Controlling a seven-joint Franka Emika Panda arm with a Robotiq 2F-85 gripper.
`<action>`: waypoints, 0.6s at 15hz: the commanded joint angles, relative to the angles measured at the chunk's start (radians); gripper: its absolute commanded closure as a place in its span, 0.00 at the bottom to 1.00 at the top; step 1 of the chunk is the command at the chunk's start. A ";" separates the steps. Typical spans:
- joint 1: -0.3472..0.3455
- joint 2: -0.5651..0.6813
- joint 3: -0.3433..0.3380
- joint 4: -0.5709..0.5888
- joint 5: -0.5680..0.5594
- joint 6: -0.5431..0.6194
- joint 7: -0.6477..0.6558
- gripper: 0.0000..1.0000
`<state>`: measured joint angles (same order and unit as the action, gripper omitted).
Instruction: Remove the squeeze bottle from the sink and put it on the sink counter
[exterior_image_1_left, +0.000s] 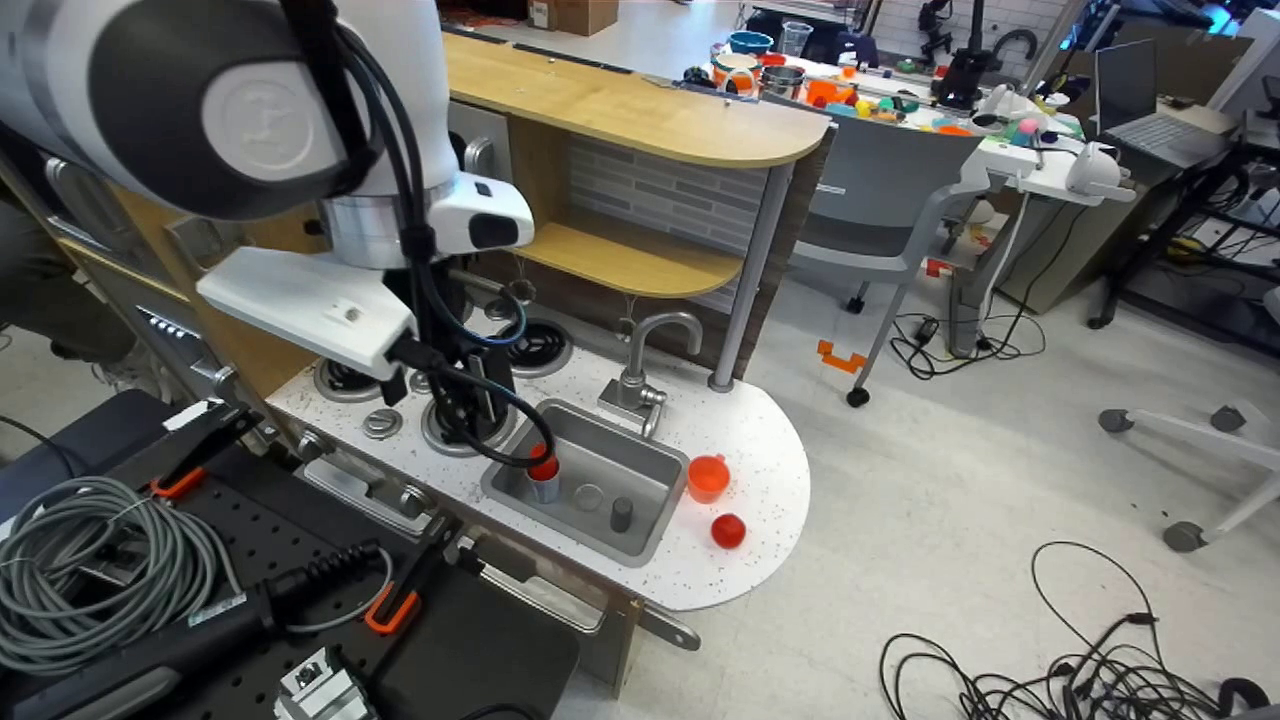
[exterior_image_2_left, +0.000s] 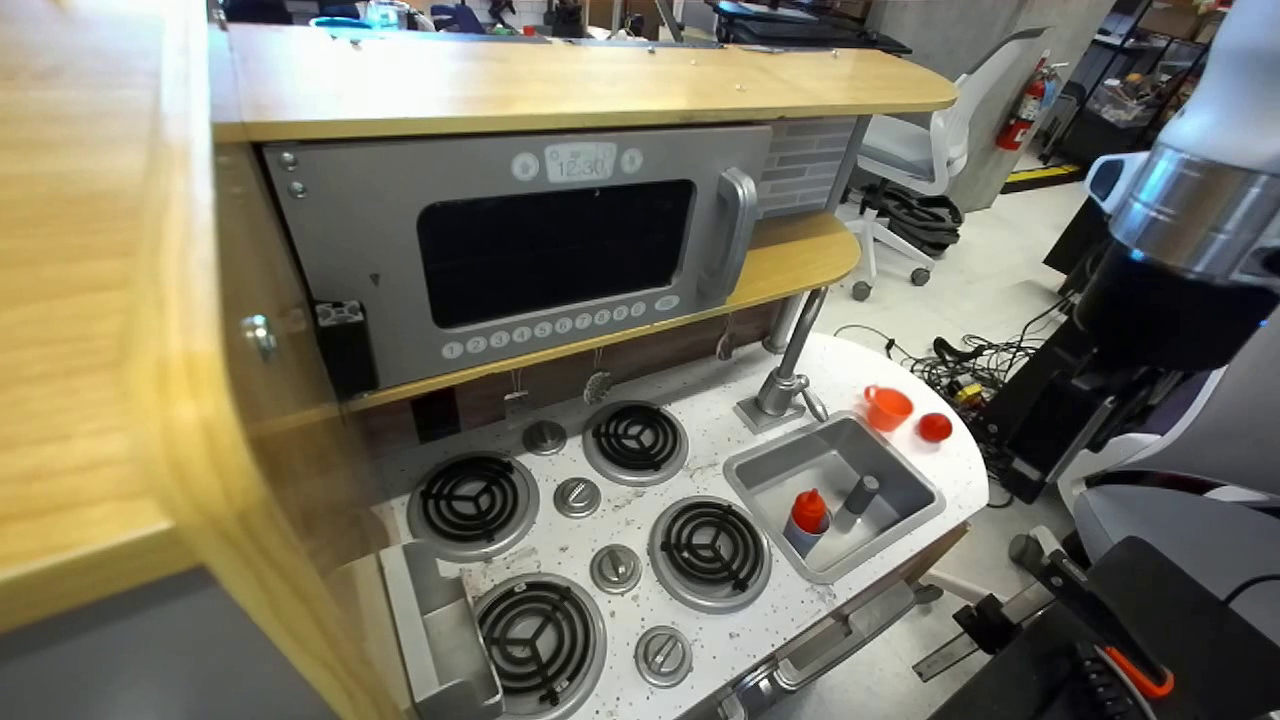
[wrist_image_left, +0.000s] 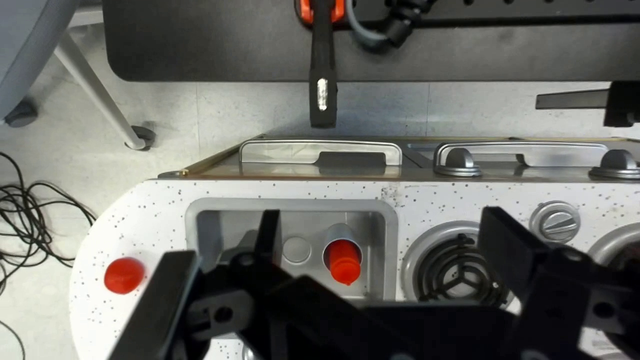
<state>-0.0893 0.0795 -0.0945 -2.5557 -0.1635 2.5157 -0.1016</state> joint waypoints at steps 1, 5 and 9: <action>-0.014 0.157 -0.020 0.087 -0.049 0.118 -0.018 0.00; -0.017 0.308 -0.038 0.167 -0.052 0.208 -0.024 0.00; -0.020 0.434 -0.032 0.254 -0.030 0.232 -0.033 0.00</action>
<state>-0.0999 0.4131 -0.1295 -2.3819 -0.1935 2.7183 -0.1190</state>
